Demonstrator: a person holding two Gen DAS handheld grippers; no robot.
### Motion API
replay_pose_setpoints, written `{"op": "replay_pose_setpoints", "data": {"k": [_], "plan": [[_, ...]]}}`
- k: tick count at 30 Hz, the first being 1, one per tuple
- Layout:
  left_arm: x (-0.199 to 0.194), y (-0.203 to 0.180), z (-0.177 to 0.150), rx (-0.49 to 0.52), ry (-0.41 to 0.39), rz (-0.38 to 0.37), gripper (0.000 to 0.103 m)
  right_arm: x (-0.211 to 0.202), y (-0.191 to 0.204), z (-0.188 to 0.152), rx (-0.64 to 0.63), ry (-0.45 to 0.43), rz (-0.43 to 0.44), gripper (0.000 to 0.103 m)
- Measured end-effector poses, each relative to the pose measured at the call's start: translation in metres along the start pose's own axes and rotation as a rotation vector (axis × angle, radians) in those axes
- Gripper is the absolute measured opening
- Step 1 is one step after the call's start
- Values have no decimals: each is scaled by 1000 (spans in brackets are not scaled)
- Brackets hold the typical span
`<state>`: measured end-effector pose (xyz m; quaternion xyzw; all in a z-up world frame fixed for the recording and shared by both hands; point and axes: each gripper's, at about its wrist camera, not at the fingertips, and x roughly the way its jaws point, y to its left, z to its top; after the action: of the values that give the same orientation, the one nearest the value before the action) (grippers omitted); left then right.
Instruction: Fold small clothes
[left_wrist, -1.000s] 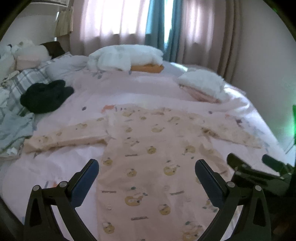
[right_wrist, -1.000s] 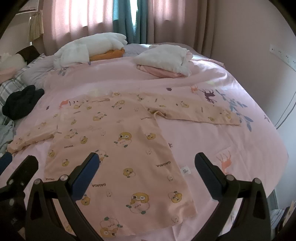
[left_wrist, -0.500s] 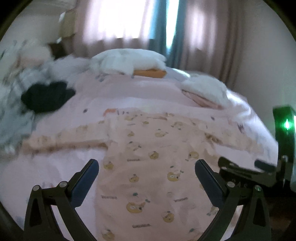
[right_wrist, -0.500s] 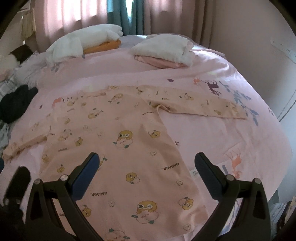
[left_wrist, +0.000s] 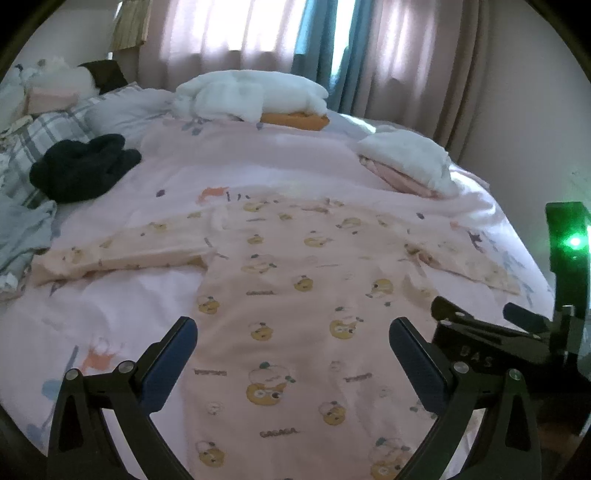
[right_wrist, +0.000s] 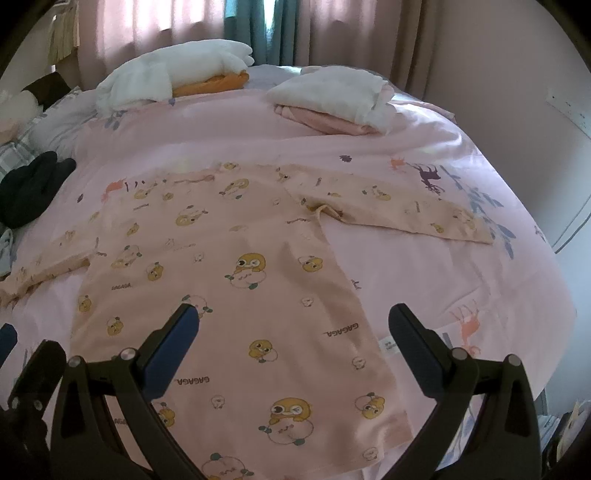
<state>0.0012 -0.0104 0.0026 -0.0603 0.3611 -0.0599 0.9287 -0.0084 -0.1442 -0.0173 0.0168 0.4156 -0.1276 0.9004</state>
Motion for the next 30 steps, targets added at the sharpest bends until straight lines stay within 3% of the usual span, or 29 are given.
{"op": "replay_pose_setpoints", "data": {"k": [24,30], "plan": [[5,0,0,17,-6,28,103,10,7,-4,-28,23,-1,103],[6,2,0,1,10,-17,103,12,11,-5,-41,30,-5,103]]}}
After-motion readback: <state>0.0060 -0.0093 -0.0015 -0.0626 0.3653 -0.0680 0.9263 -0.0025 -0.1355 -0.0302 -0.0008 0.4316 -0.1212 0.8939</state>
